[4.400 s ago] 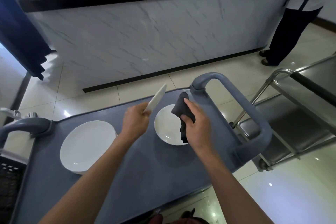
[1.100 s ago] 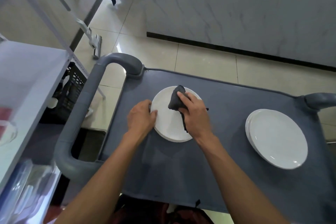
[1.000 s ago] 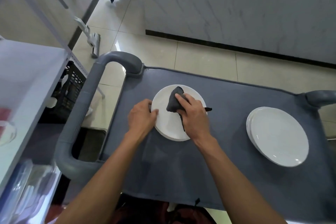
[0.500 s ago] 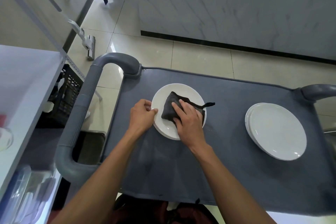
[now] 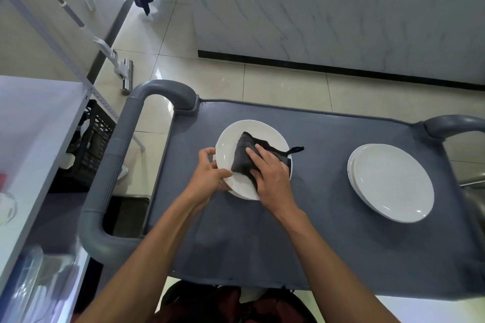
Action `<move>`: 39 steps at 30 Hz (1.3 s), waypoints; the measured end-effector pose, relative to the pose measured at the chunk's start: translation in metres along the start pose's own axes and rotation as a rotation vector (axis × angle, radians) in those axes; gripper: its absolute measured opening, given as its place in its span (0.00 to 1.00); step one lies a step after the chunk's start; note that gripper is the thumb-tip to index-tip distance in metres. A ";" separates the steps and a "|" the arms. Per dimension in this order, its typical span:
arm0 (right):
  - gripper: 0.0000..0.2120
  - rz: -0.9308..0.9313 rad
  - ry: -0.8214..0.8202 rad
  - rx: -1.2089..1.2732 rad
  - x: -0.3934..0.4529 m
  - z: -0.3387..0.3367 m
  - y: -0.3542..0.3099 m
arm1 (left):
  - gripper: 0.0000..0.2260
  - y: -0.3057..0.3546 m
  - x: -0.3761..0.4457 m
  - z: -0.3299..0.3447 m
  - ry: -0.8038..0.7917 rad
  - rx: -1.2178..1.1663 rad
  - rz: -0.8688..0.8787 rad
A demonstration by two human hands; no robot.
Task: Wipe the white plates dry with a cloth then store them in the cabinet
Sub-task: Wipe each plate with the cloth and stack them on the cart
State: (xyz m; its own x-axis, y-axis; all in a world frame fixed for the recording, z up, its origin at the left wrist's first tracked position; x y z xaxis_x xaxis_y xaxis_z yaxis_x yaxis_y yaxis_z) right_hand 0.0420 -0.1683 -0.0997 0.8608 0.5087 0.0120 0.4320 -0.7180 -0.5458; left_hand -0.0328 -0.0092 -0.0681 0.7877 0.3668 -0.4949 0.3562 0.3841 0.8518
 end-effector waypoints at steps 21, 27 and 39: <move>0.26 -0.078 -0.104 0.051 -0.031 -0.019 0.005 | 0.36 -0.012 -0.028 0.025 -0.159 -0.064 0.049; 0.25 -0.152 -0.010 -0.005 -0.034 -0.056 0.008 | 0.37 0.006 -0.035 0.051 -0.265 -0.051 0.063; 0.25 -0.209 0.211 -0.135 -0.019 -0.146 0.021 | 0.34 0.053 -0.048 0.131 -0.405 -0.001 0.189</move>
State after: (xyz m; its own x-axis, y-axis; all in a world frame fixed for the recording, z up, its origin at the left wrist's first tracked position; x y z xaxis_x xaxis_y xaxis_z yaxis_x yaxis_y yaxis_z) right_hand 0.0737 -0.2624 0.0111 0.7804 0.5521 0.2936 0.6249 -0.6720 -0.3975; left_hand 0.0147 -0.1176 0.0233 0.9724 0.0693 -0.2226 0.1862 0.3434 0.9205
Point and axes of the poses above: each hand's wrist, its own x-axis towards the middle knuckle, its own z-axis out of the palm, y = z × x, the point moved 1 cm from there along x, towards the middle knuckle, and after that the axes turned 5 degrees about z, right-handed, at the moved point
